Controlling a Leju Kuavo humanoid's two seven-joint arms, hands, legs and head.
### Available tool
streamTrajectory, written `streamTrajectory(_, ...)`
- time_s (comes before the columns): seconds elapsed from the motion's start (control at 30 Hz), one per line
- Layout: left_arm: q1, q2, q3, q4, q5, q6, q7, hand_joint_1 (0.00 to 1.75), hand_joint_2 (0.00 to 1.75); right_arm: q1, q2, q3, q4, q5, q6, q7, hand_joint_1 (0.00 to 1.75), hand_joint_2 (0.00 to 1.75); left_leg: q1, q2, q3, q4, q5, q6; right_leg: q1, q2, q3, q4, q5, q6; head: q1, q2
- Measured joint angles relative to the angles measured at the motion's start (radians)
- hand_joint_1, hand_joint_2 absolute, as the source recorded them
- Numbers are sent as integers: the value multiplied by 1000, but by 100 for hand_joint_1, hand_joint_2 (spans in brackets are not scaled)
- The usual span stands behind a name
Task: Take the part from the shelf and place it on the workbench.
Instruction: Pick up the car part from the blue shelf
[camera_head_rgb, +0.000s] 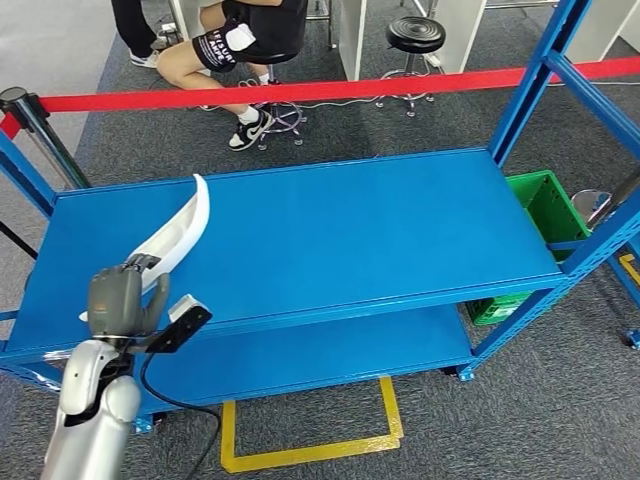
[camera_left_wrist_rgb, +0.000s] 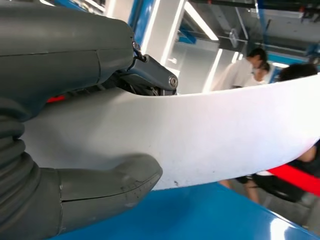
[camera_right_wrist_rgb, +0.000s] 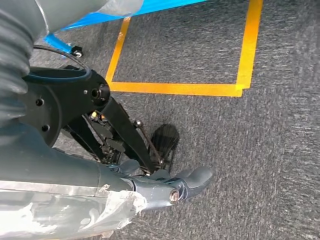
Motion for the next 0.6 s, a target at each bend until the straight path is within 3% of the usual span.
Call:
streamTrajectory(0.2,112,-61,-88,-118,-75,70,21,175,175,4,-1,-75,0,0,71,-51,0,175,-11,0,-2,7,-5,14,-11,2,1,-3,1,13,0,0)
streamTrajectory(0.3,153,-84,-137,-174,-140,101,53,175,175,6,-3,-110,0,0,83,-81,0,175,-9,4,-1,-5,9,31,-13,-7,-5,2,-7,25,0,0)
streamTrajectory(0.37,174,-95,-165,-205,-166,115,71,175,175,7,-6,-127,0,0,74,-96,0,175,-4,9,1,-14,17,39,-10,-28,-37,80,-64,26,5,0)
streamTrajectory(0.43,192,-99,-185,-226,-184,123,86,175,175,7,-7,-140,0,0,56,-106,0,175,-6,14,-1,-15,18,41,-9,-38,-87,217,-134,28,9,0)
streamTrajectory(0.47,201,-100,-191,-234,-194,125,95,175,175,8,-8,-146,0,0,43,-109,0,175,-6,16,-2,-14,19,40,-9,-39,-104,266,-151,30,10,0)
streamTrajectory(0.5,209,-100,-197,-241,-203,127,104,175,175,8,-9,-152,0,0,26,-111,0,175,-5,18,-3,-14,20,39,-9,-40,-102,277,-147,31,10,0)
streamTrajectory(0.53,216,-101,-202,-247,-211,130,112,175,175,9,-10,-157,0,0,8,-111,0,175,-3,19,-4,-12,20,37,-10,-41,-81,248,-125,33,10,0)
streamTrajectory(0.6,227,-102,-210,-260,-225,140,125,175,175,7,-13,-165,0,0,-29,-107,0,175,1,19,-7,-5,19,26,-11,-47,2,113,-73,39,11,0)
